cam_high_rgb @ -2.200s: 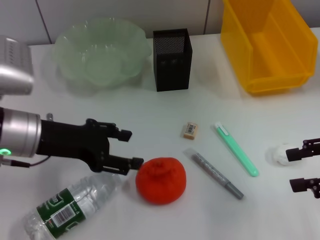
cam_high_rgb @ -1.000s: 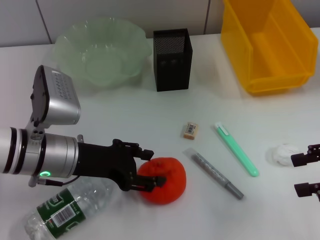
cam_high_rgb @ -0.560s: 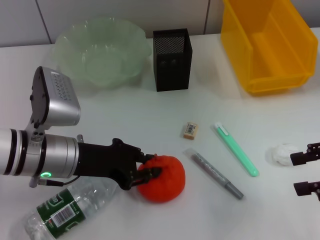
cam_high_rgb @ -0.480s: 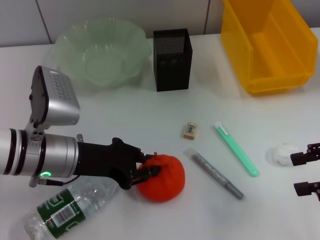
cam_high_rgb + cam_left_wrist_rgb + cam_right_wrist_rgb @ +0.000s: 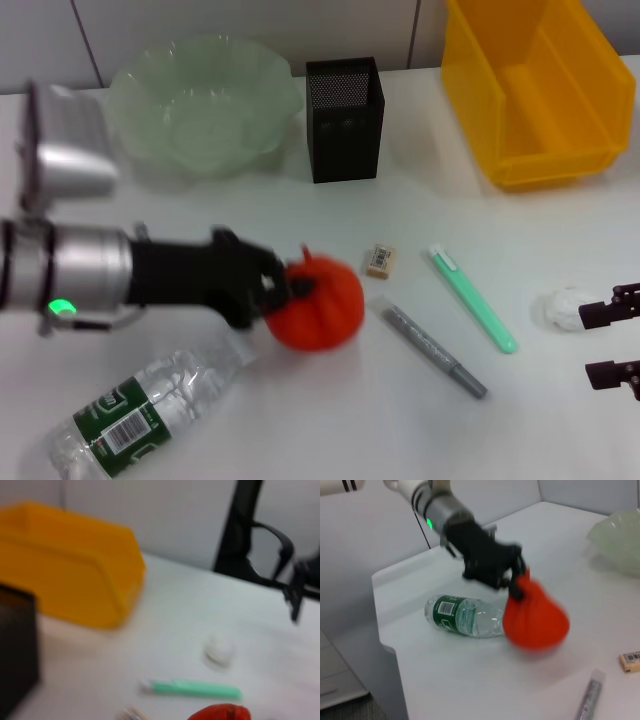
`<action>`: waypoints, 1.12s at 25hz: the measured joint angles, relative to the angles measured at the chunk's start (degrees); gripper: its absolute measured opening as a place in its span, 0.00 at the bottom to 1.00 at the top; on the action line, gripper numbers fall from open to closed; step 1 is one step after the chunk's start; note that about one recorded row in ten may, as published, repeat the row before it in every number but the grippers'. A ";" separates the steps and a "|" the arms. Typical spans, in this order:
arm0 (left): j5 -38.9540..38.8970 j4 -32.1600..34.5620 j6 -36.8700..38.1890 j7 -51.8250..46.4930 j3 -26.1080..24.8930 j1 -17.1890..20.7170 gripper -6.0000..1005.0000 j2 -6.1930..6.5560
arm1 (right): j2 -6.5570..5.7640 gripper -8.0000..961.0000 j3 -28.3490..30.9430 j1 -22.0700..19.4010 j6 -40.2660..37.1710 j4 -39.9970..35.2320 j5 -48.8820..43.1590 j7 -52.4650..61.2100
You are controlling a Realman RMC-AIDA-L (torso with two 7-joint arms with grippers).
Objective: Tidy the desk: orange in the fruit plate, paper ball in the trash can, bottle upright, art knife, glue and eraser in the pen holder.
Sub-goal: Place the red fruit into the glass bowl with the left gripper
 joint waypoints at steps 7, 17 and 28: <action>5.20 15.03 4.82 -7.39 -15.72 -0.77 0.11 0.44 | 0.08 0.72 -0.27 0.18 -0.03 0.04 0.29 -0.29; 15.76 9.03 -11.52 -17.60 -22.12 -12.36 0.06 -0.06 | 0.89 0.72 -0.63 1.61 -0.02 0.18 0.39 -1.68; 23.06 0.00 -25.76 -22.61 -21.75 -19.86 0.06 -0.36 | 1.32 0.72 -2.91 2.37 0.00 0.34 0.39 -1.89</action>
